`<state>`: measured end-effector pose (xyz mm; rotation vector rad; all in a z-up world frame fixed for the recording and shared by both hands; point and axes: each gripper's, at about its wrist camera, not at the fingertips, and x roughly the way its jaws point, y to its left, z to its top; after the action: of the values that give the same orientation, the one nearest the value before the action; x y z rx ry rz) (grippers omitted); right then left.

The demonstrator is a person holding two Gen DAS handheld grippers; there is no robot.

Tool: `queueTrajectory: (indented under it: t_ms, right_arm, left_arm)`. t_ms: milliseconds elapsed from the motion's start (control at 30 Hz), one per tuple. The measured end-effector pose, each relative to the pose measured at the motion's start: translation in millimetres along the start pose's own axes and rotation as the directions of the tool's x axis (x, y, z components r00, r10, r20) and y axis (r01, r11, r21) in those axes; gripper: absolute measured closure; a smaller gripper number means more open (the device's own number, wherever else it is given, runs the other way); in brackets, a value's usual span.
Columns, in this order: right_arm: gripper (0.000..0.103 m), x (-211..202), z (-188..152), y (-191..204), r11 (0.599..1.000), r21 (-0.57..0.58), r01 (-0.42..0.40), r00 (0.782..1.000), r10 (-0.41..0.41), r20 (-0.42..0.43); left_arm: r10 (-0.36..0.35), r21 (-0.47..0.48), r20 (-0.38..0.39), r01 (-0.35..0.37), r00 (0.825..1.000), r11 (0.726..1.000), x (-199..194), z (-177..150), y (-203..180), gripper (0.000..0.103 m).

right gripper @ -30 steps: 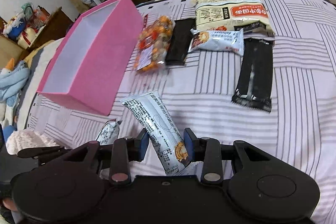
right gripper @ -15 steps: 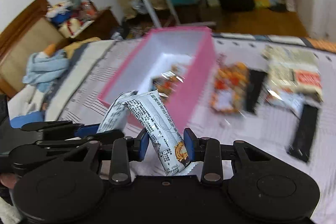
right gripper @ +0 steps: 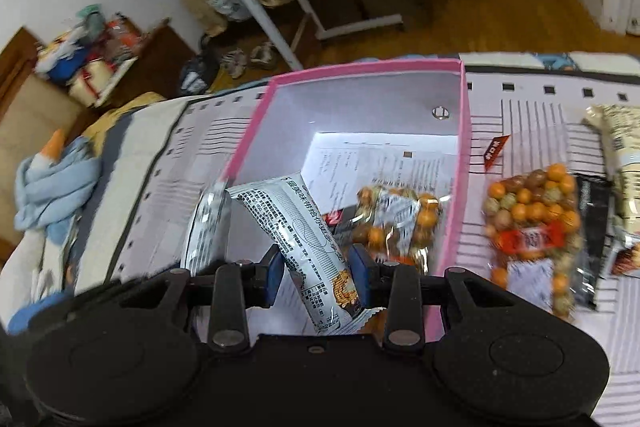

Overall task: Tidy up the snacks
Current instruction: 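Carry the white bar with the left gripper over the pink box, then open the left gripper to drop the white bar into the box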

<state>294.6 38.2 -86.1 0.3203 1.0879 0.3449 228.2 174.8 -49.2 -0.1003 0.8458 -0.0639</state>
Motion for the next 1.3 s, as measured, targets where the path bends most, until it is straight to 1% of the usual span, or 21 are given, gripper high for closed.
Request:
queueTrajectory:
  t_ms: [67,167,267,300,367,400,467,500,567,633,800,900,933,1000,1067,1133,1200,1300]
  right_arm:
    - [0.062,19.0,8.1,-1.7,1.0,0.03,0.007,1.0,-0.007,-0.011]
    - [0.061,38.3,15.1,-3.6,0.997,0.074,0.002,0.999,0.001,-0.042]
    - [0.056,50.0,15.6,-5.0,0.992,0.129,-0.011,0.997,0.021,-0.078]
    - [0.049,52.9,15.9,-5.8,0.99,0.142,-0.015,0.996,0.028,-0.085]
    - [0.048,55.8,15.2,-4.6,0.99,0.139,-0.017,0.995,0.029,-0.091]
    - [0.048,54.7,14.6,-4.0,0.991,0.135,-0.014,0.996,0.026,-0.087]
    - [0.048,48.3,12.1,-2.0,0.992,0.12,-0.027,0.996,0.037,-0.08]
    - [0.048,41.8,9.9,-1.5,0.993,0.114,-0.032,0.996,0.041,-0.076]
    - [0.048,25.6,6.7,0.4,0.996,0.079,-0.04,0.996,0.046,-0.072]
    - [0.048,1.4,1.4,4.7,0.999,0.017,-0.036,0.998,0.036,-0.058]
    - [0.048,-68.1,-15.9,5.1,0.991,-0.135,-0.007,1.0,0.004,-0.019]
    - [0.048,-112.8,-28.8,-1.3,0.978,-0.204,0.036,0.999,-0.03,0.03]
    - [0.048,-127.7,-32.7,-4.7,0.974,-0.222,0.046,0.998,-0.036,0.048]
    - [0.047,-154.7,-40.4,-13.4,0.966,-0.25,0.066,0.996,-0.048,0.078]
    - [0.046,-177.4,-47.1,-22.7,0.958,-0.275,0.083,0.993,-0.057,0.102]
    - [0.046,-198.8,-55.5,-34.8,0.948,-0.3,0.106,0.989,-0.071,0.127]
    - [0.044,-214.2,-61.1,-46.0,0.939,-0.317,0.133,0.985,-0.089,0.149]
    - [0.042,-228.4,-68.4,-63.1,0.926,-0.333,0.179,0.977,-0.126,0.174]
  left_arm:
    - [0.023,0.018,-0.019,-0.022,1.0,1.0,19.3,0.1,4.7,0.076]
    - [0.012,0.025,-0.053,-0.011,0.999,1.0,38.4,1.7,8.3,0.076]
    - [-0.001,0.022,-0.078,0.002,0.997,1.0,49.9,1.3,7.7,0.076]
    - [-0.007,0.016,-0.085,0.008,0.996,1.0,53.1,0.1,8.4,0.076]
    - [-0.032,-0.027,-0.113,0.029,0.993,0.999,60.4,-1.8,13.6,0.074]
    - [-0.032,-0.047,-0.122,0.027,0.992,0.999,62.8,-3.3,15.0,0.073]
    - [-0.02,-0.046,-0.122,0.014,0.992,0.999,64.9,-3.8,15.7,0.073]
    - [-0.015,-0.043,-0.121,0.009,0.993,0.999,63.1,-4.8,15.1,0.072]
    - [-0.013,-0.05,-0.116,0.007,0.993,0.999,57.1,-5.5,16.7,0.066]
    - [-0.019,-0.051,-0.103,0.014,0.995,0.999,44.9,-6.5,15.9,0.064]
    - [-0.025,-0.014,-0.065,0.024,0.998,1.0,3.5,-2.1,8.5,0.062]
    - [-0.032,0.021,-0.047,0.033,0.998,0.999,-23.4,1.0,-1.5,0.062]
    - [-0.04,0.032,-0.038,0.042,0.998,0.999,-32.1,1.4,-5.1,0.062]
    - [-0.079,0.055,-0.015,0.08,0.997,0.995,-52.3,0.7,-14.6,0.061]
    - [-0.115,0.086,-0.006,0.115,0.993,0.99,-69.9,0.6,-25.7,0.057]
    - [-0.125,0.135,0.008,0.123,0.992,0.983,-85.4,-0.5,-40.9,0.057]
    - [-0.142,0.184,0.019,0.136,0.99,0.973,-96.4,-3.0,-59.3,0.056]
    - [-0.199,0.232,0.012,0.191,0.98,0.954,-107.2,-8.2,-86.1,0.054]
